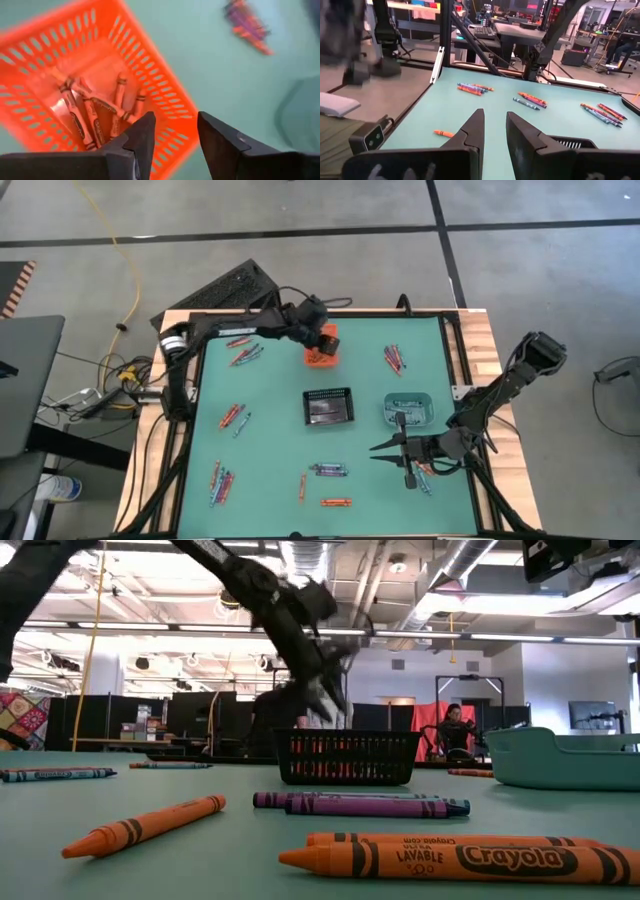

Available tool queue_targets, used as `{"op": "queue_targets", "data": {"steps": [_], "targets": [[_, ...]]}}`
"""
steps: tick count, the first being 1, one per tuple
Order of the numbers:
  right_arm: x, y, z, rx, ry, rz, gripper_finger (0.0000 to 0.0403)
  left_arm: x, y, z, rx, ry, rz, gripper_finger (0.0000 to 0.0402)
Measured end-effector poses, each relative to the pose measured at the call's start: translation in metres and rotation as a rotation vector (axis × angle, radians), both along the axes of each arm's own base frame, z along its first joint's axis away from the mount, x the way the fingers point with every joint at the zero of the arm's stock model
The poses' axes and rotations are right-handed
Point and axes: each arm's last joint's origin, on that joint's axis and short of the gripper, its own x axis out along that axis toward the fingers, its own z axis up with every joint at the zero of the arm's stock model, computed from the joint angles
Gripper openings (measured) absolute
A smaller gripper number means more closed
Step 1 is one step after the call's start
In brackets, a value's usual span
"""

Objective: Sort crayons
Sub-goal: Put the orange crayon into the orange bin

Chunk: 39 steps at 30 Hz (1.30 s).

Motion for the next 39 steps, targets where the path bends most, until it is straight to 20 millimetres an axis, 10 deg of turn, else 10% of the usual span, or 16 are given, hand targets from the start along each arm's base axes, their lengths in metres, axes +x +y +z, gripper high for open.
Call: {"op": "queue_targets", "data": {"steps": [10,15,39], "targets": [[0.001,-0.002,0.0,0.002,0.003,-0.011,0.0081,-0.064,-0.043,0.106,0.338,0.04,-0.133,0.0137],[0.008,-0.011,0.001,0.007,-0.005,-0.056,0.0081,-0.093,-0.083,0.121,0.499,0.039,-0.174,0.0137],[0.051,-0.129,-0.005,0.292,-0.006,-0.604,0.0081,-0.197,-0.167,-0.016,0.776,-0.595,-0.34,0.0137]]}}
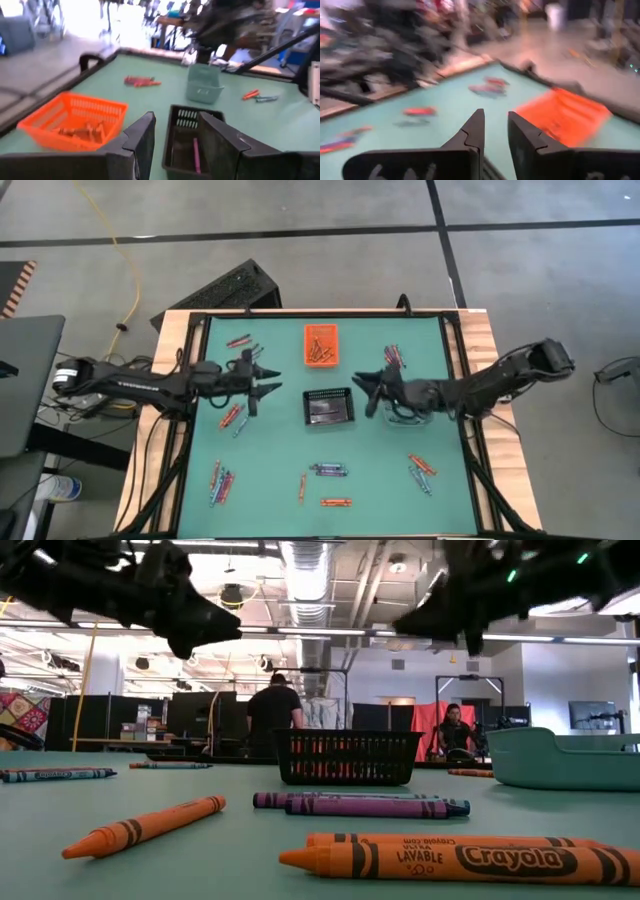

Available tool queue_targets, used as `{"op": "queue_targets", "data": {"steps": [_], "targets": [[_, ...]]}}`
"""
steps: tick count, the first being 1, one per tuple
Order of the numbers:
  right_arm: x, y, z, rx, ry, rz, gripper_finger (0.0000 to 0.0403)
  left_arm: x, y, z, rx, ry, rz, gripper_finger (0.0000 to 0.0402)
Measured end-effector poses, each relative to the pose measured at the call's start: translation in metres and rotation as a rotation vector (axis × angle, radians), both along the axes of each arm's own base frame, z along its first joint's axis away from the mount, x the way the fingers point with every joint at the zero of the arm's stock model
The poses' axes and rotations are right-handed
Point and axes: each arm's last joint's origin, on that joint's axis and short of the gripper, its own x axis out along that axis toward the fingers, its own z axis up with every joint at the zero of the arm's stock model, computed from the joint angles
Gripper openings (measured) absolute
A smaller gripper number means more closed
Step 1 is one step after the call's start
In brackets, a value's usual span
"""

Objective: Sort crayons
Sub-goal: Put the orange crayon into the orange bin

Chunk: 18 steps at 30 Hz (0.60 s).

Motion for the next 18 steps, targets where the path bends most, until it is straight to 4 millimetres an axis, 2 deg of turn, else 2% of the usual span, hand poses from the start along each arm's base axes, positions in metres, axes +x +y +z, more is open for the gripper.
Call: {"op": "queue_targets", "data": {"steps": [5,9,13,18], "targets": [[-0.004,-0.054,-0.021,0.254,0.269,-0.175,0.0081,-0.006,-0.003,-0.008,0.128,-0.05,-0.021,0.0137],[-0.023,-0.093,-0.035,0.434,0.488,-0.396,0.0081,-0.008,-0.003,-0.014,0.166,-0.023,-0.027,0.0137],[-0.042,-0.123,-0.033,0.535,0.591,-0.526,0.0081,-0.014,-0.004,-0.031,0.16,0.038,-0.037,0.0137],[-0.062,-0.153,-0.034,0.691,0.603,-0.543,0.0093,-0.02,-0.004,-0.038,0.21,0.044,-0.037,0.0137]]}}
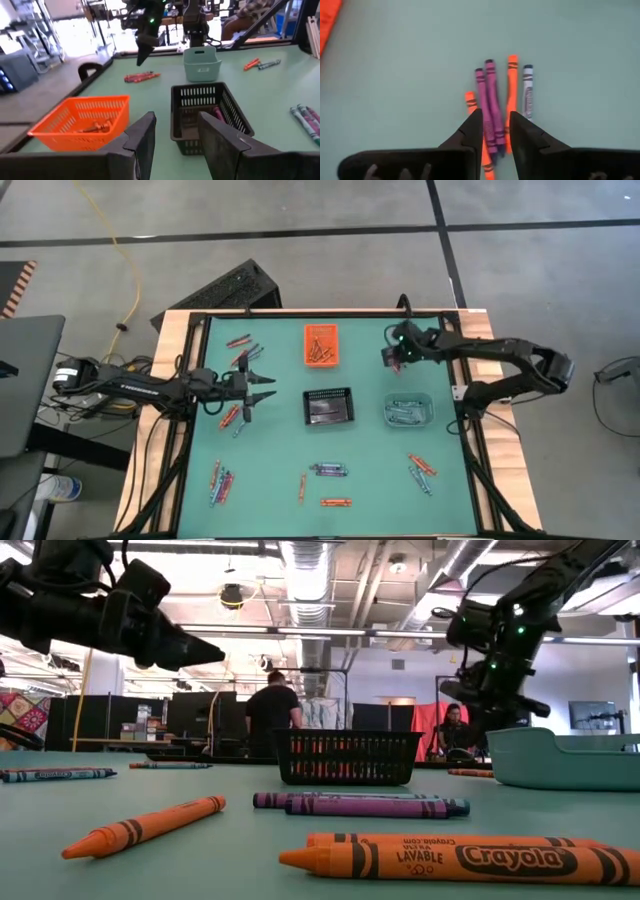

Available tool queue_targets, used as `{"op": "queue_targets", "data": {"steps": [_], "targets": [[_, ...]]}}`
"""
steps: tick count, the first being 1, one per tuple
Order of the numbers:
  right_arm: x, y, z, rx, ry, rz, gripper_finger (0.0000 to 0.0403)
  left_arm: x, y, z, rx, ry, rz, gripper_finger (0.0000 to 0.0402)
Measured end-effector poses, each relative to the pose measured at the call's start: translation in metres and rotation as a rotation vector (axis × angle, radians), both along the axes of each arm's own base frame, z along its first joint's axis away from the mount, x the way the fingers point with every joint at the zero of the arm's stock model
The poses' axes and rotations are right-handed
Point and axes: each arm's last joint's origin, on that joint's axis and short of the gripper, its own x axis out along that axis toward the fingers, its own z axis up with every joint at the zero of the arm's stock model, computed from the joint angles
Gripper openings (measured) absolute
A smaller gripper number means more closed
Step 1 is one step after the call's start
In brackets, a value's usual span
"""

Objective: Sort crayons
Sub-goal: Put the orange crayon into the orange bin

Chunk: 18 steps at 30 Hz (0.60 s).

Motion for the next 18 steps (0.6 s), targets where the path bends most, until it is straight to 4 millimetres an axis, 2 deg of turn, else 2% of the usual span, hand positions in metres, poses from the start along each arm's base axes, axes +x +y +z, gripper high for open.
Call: {"op": "queue_targets", "data": {"steps": [4,8,13,18], "targets": [[-0.012,-0.016,0.0,0.015,-0.008,-0.025,0.0117,0.0,0.0,0.0,0.025,0.005,0.0,0.0137],[-0.019,-0.024,0.0,0.006,0.017,-0.02,0.0132,0.0,0.0,-0.002,0.04,0.021,0.001,0.0137],[-0.015,-0.023,0.001,0.002,-0.014,0.022,0.0133,0.0,0.0,-0.002,0.042,0.023,0.006,0.0137],[0.003,-0.006,-0.002,0.017,-0.016,0.162,0.0132,0.0,0.0,-0.002,0.042,0.023,0.005,0.0137]]}}
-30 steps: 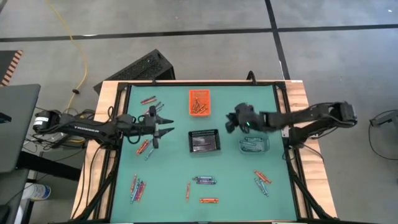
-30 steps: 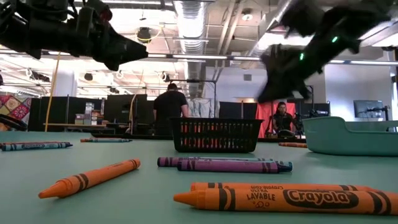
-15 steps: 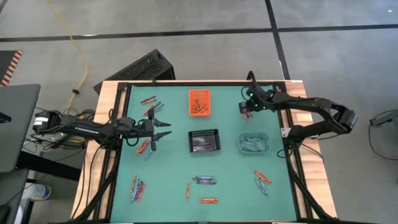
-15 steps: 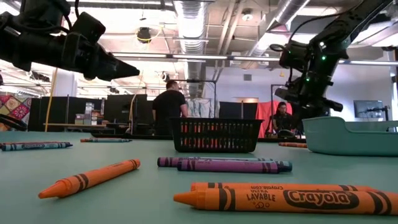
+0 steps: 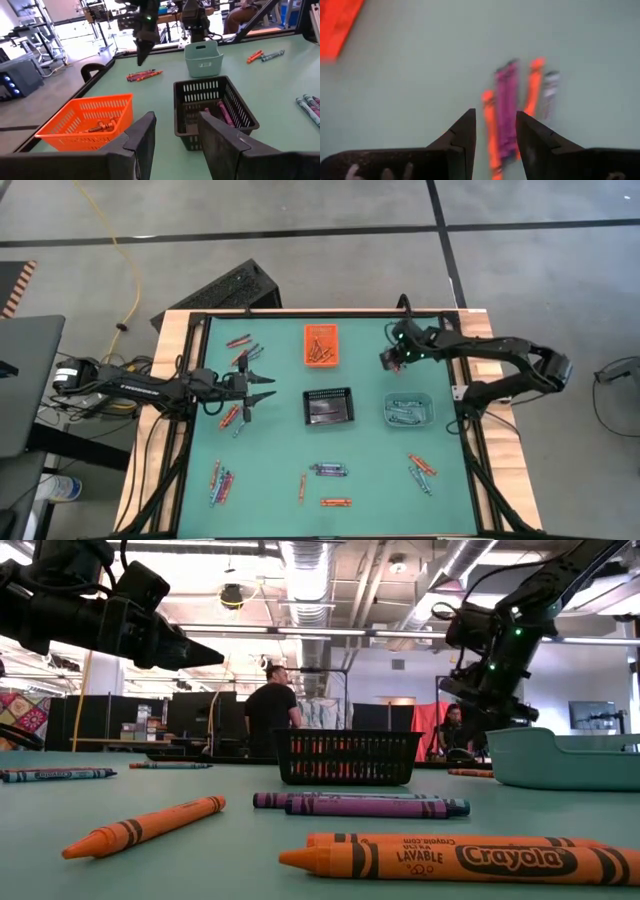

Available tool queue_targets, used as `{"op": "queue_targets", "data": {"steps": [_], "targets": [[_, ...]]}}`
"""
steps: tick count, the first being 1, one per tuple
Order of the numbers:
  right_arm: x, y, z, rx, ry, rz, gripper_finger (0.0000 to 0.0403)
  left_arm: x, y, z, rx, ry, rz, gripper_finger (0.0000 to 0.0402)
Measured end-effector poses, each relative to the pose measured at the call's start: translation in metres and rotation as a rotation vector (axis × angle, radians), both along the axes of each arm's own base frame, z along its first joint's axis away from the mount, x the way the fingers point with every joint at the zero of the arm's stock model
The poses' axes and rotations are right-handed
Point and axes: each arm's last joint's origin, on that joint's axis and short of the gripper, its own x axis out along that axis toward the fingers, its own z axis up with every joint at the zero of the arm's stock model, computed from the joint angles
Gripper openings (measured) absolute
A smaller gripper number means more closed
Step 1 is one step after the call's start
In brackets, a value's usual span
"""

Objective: Sort crayons
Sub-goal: Put the orange crayon into the orange bin

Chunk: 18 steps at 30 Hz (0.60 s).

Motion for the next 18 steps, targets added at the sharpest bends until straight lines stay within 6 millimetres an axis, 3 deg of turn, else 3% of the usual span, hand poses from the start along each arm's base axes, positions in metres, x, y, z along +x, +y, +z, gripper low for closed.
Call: {"op": "queue_targets", "data": {"steps": [7,18], "targets": [[0.018,0.018,-0.024,0.032,0.124,0.089,0.0132,0.0,0.0,0.0,-0.002,0.0,0.0,0.0137],[0.018,0.024,-0.032,0.034,0.206,0.078,0.0132,0.0,0.0,-0.002,0.005,0.02,0.001,0.0137]]}}
